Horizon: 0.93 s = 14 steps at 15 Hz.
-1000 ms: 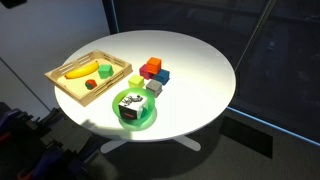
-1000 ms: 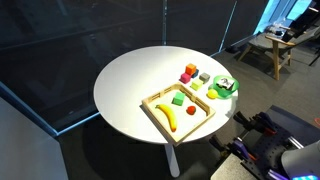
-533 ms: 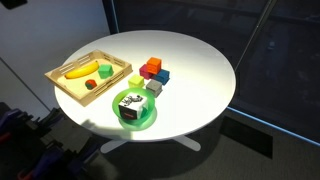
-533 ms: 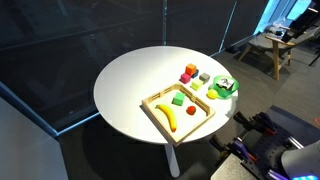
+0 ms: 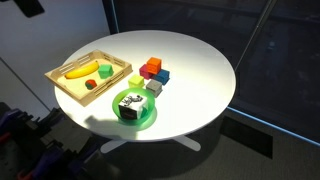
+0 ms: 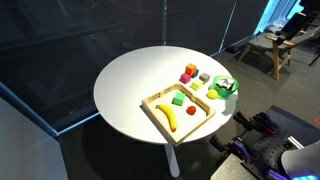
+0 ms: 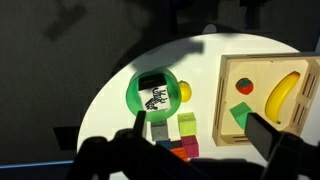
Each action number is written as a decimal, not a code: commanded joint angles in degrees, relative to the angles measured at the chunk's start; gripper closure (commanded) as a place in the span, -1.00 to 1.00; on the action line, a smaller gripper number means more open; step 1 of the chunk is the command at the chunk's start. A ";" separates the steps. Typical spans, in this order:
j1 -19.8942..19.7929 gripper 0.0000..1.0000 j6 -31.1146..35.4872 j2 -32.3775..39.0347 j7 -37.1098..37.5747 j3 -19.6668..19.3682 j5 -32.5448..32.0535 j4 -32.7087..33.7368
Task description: Pick up the green block and put it on the orange block
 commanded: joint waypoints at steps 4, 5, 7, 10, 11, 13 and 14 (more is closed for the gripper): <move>1.83 -1.00 -1.90 11.37 1.24 4.04 -0.06 6.60; 1.99 -1.00 -1.97 12.92 1.35 4.69 -0.28 7.21; 2.39 -1.00 -1.15 16.02 1.25 5.84 -0.57 8.18; 2.95 -1.00 0.04 19.80 1.08 7.06 -0.49 9.32; 3.18 -1.00 0.47 20.89 0.94 7.34 -0.42 9.60; 3.74 -1.00 2.42 22.89 1.16 7.85 0.09 9.64; 4.01 -1.00 3.78 23.74 1.41 8.15 0.29 9.50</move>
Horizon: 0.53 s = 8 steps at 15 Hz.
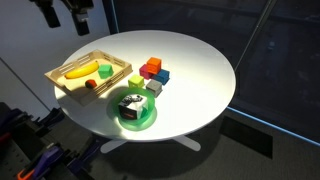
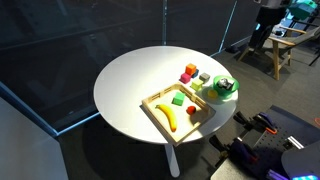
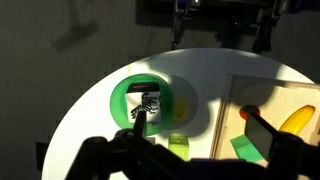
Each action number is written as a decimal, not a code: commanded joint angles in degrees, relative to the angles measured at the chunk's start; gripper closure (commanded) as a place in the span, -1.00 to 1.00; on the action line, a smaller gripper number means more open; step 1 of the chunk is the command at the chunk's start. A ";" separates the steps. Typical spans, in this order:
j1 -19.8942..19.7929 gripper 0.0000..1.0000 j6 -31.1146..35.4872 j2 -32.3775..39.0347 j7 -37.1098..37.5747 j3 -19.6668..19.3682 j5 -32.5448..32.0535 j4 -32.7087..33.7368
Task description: Pick up the green block and put it on the orange block
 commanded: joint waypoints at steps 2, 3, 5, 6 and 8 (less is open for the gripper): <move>1.15 -1.00 4.19 4.79 1.94 1.45 0.36 1.62; 1.37 -1.00 5.63 5.44 2.55 1.87 0.37 1.51; 1.92 -1.00 8.92 6.64 3.90 2.78 0.72 1.22; 2.18 -1.00 10.46 7.27 4.63 3.21 1.02 1.11; 2.97 -1.00 12.43 8.76 5.43 3.84 2.72 1.18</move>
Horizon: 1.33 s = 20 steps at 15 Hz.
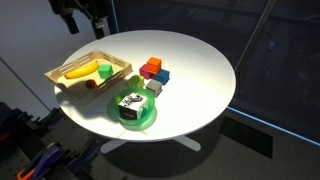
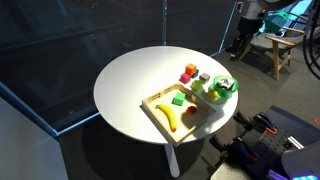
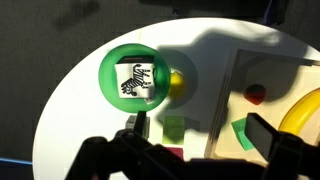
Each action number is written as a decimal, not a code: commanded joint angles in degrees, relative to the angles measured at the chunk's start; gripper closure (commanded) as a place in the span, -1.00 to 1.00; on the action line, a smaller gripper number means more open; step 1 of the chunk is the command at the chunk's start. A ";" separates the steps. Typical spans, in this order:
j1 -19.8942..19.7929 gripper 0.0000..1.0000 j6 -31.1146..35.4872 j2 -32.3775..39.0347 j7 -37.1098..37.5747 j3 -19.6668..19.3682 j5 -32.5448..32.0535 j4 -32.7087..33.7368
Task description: Pick up the green block and put it on the orange block
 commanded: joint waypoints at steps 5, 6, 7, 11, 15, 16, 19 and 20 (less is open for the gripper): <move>3.01 -1.00 1.88 6.26 1.04 1.77 8.01 2.36; 3.18 -1.00 1.83 6.92 0.77 1.92 8.77 2.63; 3.24 -1.00 1.97 7.46 0.77 2.14 9.17 2.82; 2.88 -1.00 1.38 8.35 1.55 2.70 8.54 3.42; 2.82 -1.00 2.13 7.98 0.88 2.68 8.35 2.19; 2.82 -1.00 2.13 8.00 0.88 2.68 8.35 2.20; 2.82 -1.00 2.13 8.00 0.88 2.68 8.35 2.21; 2.82 -1.00 2.13 8.00 0.88 2.68 8.35 2.21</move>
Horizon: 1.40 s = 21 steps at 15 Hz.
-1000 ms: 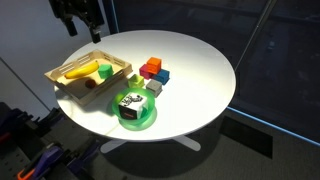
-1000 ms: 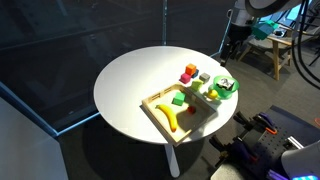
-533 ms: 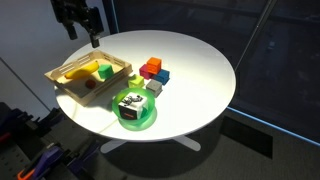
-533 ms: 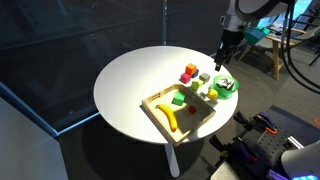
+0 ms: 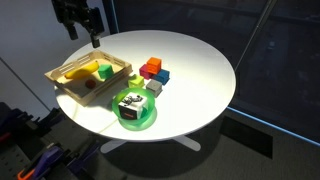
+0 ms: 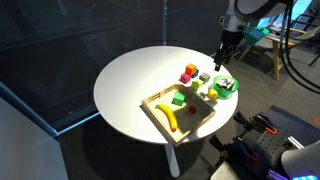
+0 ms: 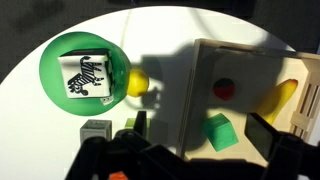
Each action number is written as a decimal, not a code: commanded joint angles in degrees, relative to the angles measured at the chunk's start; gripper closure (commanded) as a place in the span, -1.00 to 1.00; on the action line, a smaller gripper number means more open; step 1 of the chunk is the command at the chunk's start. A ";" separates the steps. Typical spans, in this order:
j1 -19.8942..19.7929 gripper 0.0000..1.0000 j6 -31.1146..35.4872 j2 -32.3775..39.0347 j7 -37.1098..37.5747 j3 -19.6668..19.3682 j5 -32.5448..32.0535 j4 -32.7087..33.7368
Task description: Pick up the green block and put it on the orange block
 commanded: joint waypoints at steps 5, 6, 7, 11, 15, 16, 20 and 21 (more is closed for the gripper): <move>0.22 -1.00 1.63 1.60 -0.86 0.55 -0.20 -0.14; 0.31 -1.00 2.32 2.16 -1.02 0.74 -0.20 -0.22; 0.39 -1.00 3.08 2.69 -1.26 0.94 -0.13 -0.34; 0.87 -1.00 8.35 4.82 -2.17 2.02 0.46 -1.30; 1.50 -1.00 13.78 7.22 -2.04 3.17 1.80 -2.12; 1.64 -1.00 14.94 7.86 -1.98 3.47 2.29 -2.28; 2.12 -1.00 17.48 11.08 -1.48 4.96 3.39 -1.21; 2.28 -1.00 17.91 11.92 -1.02 5.29 2.49 -0.78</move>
